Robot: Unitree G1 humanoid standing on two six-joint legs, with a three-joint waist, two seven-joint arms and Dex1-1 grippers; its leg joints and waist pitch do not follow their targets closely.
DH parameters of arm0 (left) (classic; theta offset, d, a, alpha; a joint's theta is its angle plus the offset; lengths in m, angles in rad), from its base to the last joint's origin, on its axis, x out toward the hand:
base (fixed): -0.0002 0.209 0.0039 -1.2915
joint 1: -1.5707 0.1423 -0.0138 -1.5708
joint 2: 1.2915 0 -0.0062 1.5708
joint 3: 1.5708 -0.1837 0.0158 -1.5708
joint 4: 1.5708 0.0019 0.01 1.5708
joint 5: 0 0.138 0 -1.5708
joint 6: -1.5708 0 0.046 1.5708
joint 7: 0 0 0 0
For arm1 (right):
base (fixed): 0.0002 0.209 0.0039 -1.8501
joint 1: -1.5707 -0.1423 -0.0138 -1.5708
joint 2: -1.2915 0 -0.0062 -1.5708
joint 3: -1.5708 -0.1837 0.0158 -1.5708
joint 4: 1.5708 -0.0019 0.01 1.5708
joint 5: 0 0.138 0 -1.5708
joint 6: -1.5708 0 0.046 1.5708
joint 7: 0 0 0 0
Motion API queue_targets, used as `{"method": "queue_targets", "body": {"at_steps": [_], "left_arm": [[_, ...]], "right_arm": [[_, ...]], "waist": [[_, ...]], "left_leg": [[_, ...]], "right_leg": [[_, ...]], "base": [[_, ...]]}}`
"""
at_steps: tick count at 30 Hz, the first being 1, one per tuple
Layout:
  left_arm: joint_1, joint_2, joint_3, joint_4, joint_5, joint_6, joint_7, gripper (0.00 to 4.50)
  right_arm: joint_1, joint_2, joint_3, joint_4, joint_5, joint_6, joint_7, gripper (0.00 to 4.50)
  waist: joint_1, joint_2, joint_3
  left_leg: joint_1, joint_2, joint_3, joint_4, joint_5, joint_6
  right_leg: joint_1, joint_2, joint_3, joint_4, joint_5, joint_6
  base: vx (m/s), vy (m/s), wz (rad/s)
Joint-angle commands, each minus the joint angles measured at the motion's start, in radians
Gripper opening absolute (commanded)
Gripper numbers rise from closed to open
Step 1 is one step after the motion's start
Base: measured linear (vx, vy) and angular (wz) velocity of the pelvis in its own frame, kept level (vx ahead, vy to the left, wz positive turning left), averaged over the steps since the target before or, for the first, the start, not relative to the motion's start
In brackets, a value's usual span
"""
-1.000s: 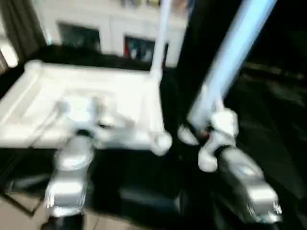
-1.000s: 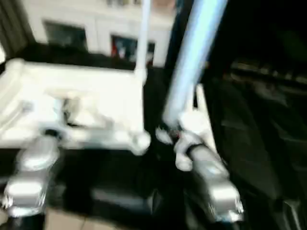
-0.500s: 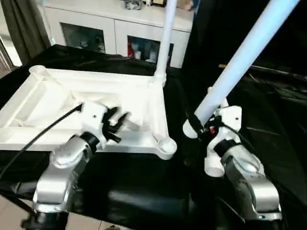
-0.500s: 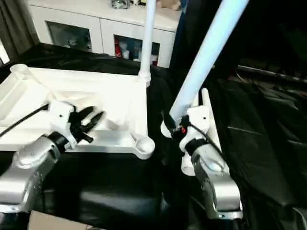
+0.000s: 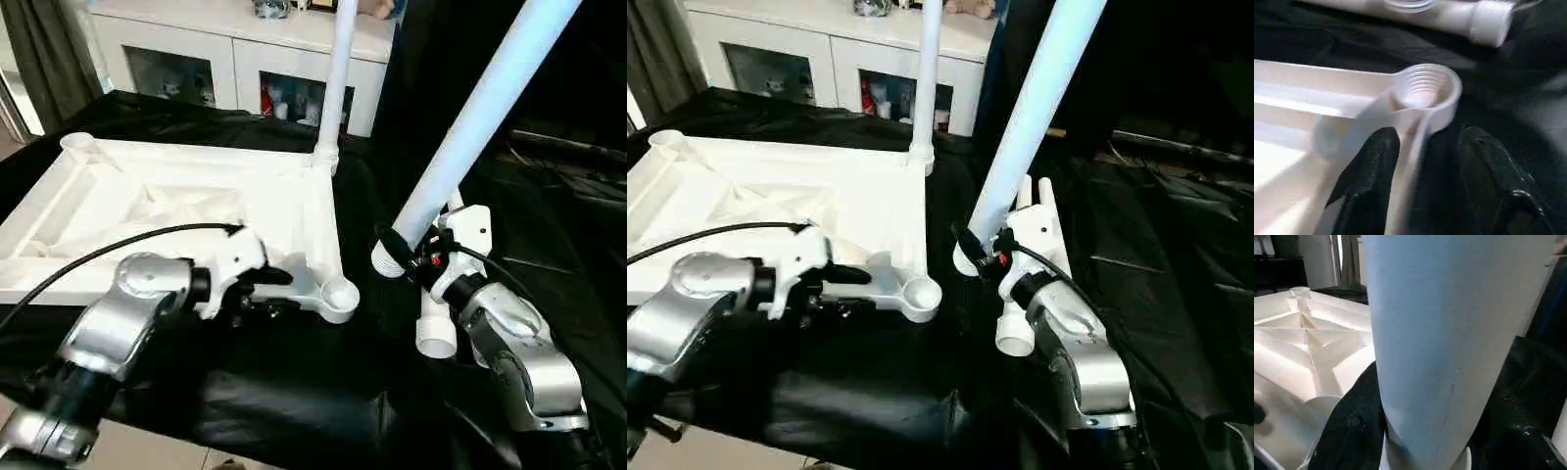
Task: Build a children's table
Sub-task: Insert table leg to table base
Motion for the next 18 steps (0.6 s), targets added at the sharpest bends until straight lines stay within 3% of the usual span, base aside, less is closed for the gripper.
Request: {"method": "queue_targets", "body": {"at_steps": [1, 2, 4, 6, 9, 11, 12, 18], "left_arm": [[-0.049, -0.007, -0.029, 0.066, 0.043, -0.068, -0.018, 1.92], [-0.067, -0.009, -0.043, 0.095, 0.052, -0.083, -0.035, 1.82], [-0.085, -0.009, -0.055, 0.123, 0.053, -0.097, -0.056, 1.65], [-0.121, -0.012, -0.083, 0.179, 0.057, -0.111, -0.103, 1.49], [-0.133, -0.014, -0.09, 0.203, 0.062, -0.125, -0.121, 1.18], [-0.148, -0.017, -0.1, 0.239, 0.068, -0.144, -0.149, 1.04], [-0.151, -0.019, -0.101, 0.25, 0.07, -0.151, -0.153, 0.97], [-0.185, -0.032, -0.111, 0.347, 0.096, -0.22, -0.159, 0.57]], "right_arm": [[-0.005, -0.017, -0.011, -0.006, 0.019, 0.002, 0.006, 1.86], [-0.001, -0.018, -0.009, -0.01, 0.02, 0.004, 0.008, 1.86], [0.0, -0.019, -0.008, -0.01, 0.02, 0.003, 0.012, 1.86], [0.006, -0.023, -0.006, -0.01, 0.017, 0.0, 0.017, 1.86], [0.008, -0.024, -0.007, -0.012, 0.017, 0.001, 0.018, 1.86], [0.013, -0.026, -0.009, -0.02, 0.018, 0.005, 0.019, 1.86], [0.013, -0.027, -0.009, -0.022, 0.018, 0.006, 0.019, 1.86], [0.02, -0.035, -0.009, -0.035, 0.022, 0.013, 0.013, 1.86]], "waist": [[0.002, 0.015, -0.054], [0.001, 0.02, -0.053], [0.002, 0.019, -0.054], [0.003, 0.028, -0.055], [0.002, 0.024, -0.056], [0.003, 0.036, -0.056], [0.001, 0.032, -0.055], [0.001, 0.036, -0.054]], "left_leg": [[0.01, 0.077, -0.026, -0.086, -0.135, -0.01], [0.009, 0.077, -0.026, -0.087, -0.14, -0.013], [0.009, 0.078, -0.026, -0.087, -0.133, -0.014], [0.009, 0.078, -0.026, -0.085, -0.125, -0.016], [0.007, 0.079, -0.025, -0.083, -0.112, -0.01], [0.007, 0.079, -0.025, -0.082, -0.102, -0.005], [0.007, 0.079, -0.023, -0.082, -0.104, -0.004], [0.01, 0.08, -0.022, -0.082, -0.13, -0.009]], "right_leg": [[0.038, -0.1, 0.057, -0.077, -0.048, -0.199], [0.038, -0.099, 0.058, -0.08, -0.048, -0.198], [0.038, -0.101, 0.058, -0.076, -0.037, -0.203], [0.038, -0.102, 0.058, -0.074, -0.022, -0.212], [0.042, -0.104, 0.058, -0.07, 0.012, -0.228], [0.04, -0.102, 0.058, -0.07, 0.033, -0.238], [0.04, -0.101, 0.058, -0.072, 0.033, -0.237], [0.04, -0.102, 0.059, -0.075, 0.003, -0.242]], "base": [[0.0, 0.0, 0.0], [0.0, 0.0, 0.0], [0.0, 0.0, 0.0], [0.0, 0.0, 0.0], [0.0, 0.0, 0.0], [0.0, 0.0, 0.0], [0.0, 0.0, 0.0], [0.0, 0.0, 0.0]]}}
